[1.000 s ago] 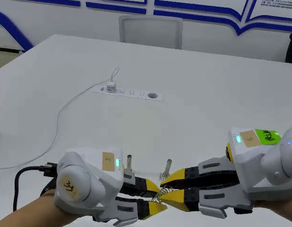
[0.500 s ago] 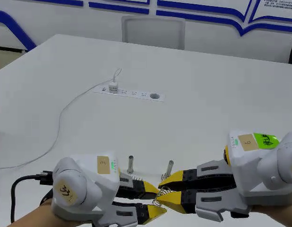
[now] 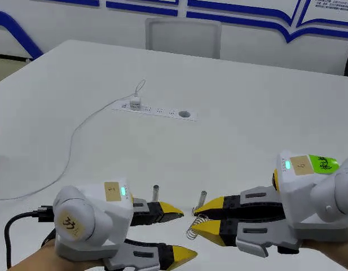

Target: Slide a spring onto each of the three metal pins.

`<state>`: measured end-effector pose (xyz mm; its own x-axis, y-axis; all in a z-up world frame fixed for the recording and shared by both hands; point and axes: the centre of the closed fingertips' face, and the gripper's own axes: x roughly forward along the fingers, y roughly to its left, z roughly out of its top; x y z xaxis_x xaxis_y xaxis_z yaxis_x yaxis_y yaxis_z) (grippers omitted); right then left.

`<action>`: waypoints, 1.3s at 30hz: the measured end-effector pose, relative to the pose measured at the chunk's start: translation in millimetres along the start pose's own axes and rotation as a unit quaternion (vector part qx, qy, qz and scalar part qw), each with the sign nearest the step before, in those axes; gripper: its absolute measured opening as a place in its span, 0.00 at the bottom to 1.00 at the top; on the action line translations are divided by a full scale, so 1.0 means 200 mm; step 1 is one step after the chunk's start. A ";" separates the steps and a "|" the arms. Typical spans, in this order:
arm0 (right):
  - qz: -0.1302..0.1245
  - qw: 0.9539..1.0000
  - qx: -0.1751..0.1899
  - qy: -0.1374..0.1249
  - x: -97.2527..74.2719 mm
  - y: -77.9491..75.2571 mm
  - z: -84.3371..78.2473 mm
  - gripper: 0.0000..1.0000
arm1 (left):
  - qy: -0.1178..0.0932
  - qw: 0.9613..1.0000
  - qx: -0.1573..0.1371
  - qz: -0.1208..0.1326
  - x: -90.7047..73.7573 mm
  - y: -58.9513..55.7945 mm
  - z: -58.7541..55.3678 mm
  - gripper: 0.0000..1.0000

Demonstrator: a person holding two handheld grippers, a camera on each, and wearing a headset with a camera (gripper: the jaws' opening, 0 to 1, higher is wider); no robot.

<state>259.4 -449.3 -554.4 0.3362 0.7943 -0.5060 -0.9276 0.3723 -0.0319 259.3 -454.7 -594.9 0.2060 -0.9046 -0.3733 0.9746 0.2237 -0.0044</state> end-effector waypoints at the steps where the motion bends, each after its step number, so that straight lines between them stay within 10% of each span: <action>1: -0.003 1.000 0.002 0.000 -0.01 -0.01 0.00 0.11 | 0.003 1.000 -0.002 0.002 0.00 0.00 -0.01 0.45; 23: -0.118 0.992 0.026 0.029 -0.19 -0.33 -0.13 0.11 | 0.002 0.997 -0.044 0.066 -0.08 0.11 -0.13 0.77; 39: -0.198 0.977 0.067 0.050 -0.32 -0.57 -0.25 0.11 | 0.024 0.988 -0.085 0.123 -0.16 0.26 -0.26 0.93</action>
<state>335.5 -566.6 -561.3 0.6405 0.5278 -0.5579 -0.6967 0.7050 -0.1329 298.0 -394.7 -631.2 0.4273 -0.7974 -0.4260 0.8658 0.4966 -0.0611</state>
